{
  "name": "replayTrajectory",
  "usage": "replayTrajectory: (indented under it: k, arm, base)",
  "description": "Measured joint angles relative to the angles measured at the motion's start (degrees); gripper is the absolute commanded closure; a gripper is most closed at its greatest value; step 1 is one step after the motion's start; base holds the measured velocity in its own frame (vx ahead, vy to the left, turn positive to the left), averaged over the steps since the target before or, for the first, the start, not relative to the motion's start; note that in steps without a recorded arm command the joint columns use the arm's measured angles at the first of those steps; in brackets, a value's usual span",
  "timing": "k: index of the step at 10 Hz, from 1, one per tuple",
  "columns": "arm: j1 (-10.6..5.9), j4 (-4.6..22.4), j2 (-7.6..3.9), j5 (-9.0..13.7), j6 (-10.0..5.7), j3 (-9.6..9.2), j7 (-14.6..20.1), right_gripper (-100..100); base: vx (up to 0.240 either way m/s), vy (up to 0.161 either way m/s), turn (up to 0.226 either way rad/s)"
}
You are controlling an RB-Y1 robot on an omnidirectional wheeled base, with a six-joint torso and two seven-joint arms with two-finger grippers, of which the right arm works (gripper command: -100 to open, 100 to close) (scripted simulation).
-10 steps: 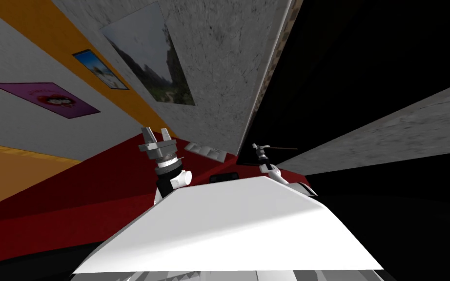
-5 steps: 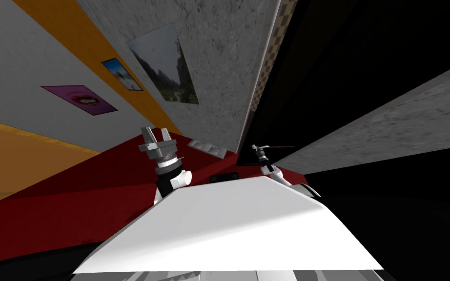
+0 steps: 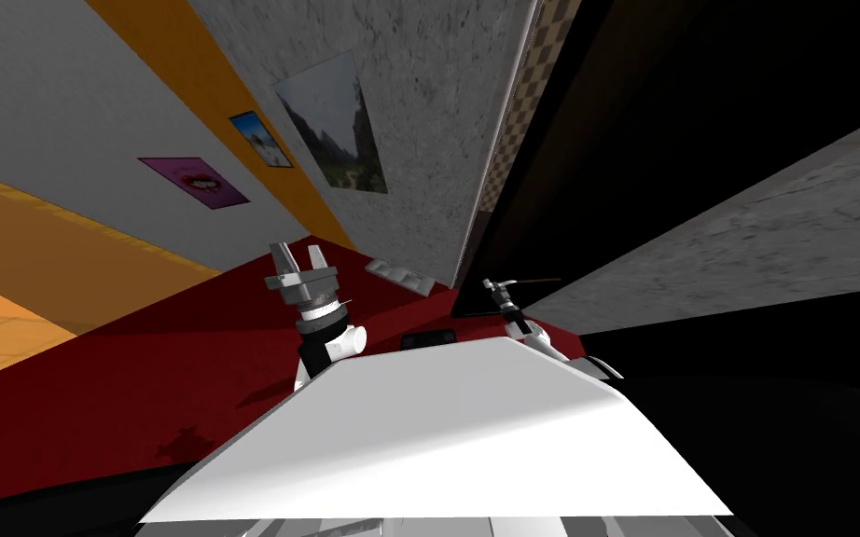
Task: Pull the door open
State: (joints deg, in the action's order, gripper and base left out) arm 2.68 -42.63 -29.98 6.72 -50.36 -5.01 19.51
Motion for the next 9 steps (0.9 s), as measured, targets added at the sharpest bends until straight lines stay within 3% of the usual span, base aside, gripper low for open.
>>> replayTrajectory:
  k: [2,4,6,9]
  arm:
    - [1.48,-0.72,-1.28,-0.30,-1.42,-1.09,1.29,100]
    - [2.04,-0.32,-1.48,-0.38,-1.94,-1.49,1.72,100]
    - [2.19,1.01,-2.25,-0.44,-4.27,-1.95,2.53,100]
    - [3.79,1.92,-3.39,-0.64,-7.79,-2.92,3.67,100]
  base:
    - [-0.159,-0.059,0.049]
    - [-0.175,-0.074,0.163]
    - [-0.199,-0.101,0.193]
    - [-0.201,-0.093,0.177]
